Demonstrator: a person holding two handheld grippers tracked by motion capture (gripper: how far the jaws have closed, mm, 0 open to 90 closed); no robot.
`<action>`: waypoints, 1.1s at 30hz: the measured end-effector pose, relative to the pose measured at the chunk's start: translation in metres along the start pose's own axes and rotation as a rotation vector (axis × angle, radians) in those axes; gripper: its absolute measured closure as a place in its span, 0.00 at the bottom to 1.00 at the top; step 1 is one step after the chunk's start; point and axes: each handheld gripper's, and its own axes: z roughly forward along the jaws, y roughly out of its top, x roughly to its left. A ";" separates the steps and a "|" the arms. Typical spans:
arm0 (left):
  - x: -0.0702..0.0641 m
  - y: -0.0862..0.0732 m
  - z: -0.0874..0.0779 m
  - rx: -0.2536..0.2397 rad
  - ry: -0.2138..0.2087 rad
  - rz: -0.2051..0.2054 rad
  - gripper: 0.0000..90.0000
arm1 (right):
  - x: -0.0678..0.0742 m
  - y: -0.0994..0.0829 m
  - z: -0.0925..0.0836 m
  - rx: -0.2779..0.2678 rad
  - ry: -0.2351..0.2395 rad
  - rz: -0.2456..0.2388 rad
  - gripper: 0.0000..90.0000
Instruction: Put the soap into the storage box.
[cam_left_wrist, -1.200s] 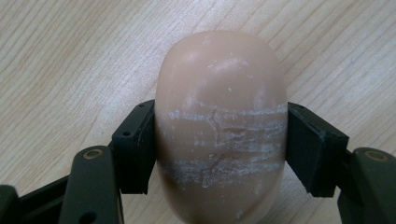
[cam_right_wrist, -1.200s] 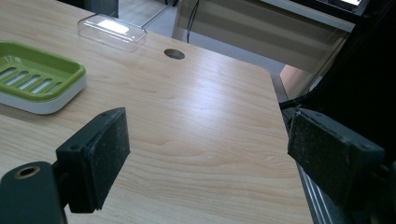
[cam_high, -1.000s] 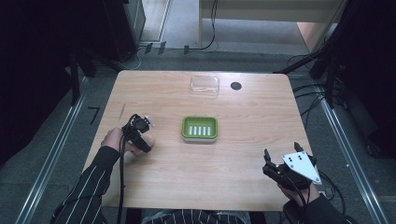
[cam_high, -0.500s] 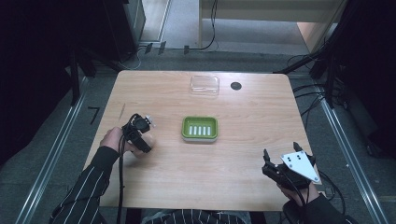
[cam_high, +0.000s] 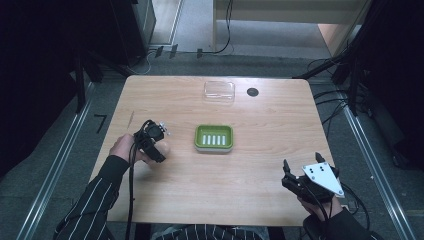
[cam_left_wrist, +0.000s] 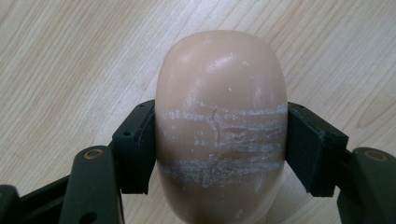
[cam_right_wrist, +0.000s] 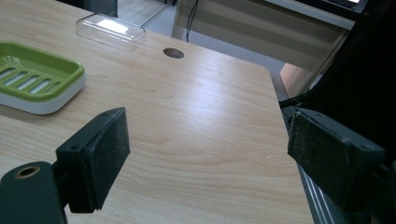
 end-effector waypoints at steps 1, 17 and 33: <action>-0.001 0.001 0.000 0.000 -0.001 0.010 0.37 | 0.000 0.000 0.000 0.002 -0.001 -0.001 0.15; -0.010 0.019 -0.006 -0.002 -0.010 0.070 0.37 | -0.001 -0.001 0.000 0.003 -0.003 0.007 0.15; -0.010 0.035 -0.012 -0.018 -0.022 0.116 0.37 | -0.002 -0.002 0.000 0.006 -0.008 -0.006 0.15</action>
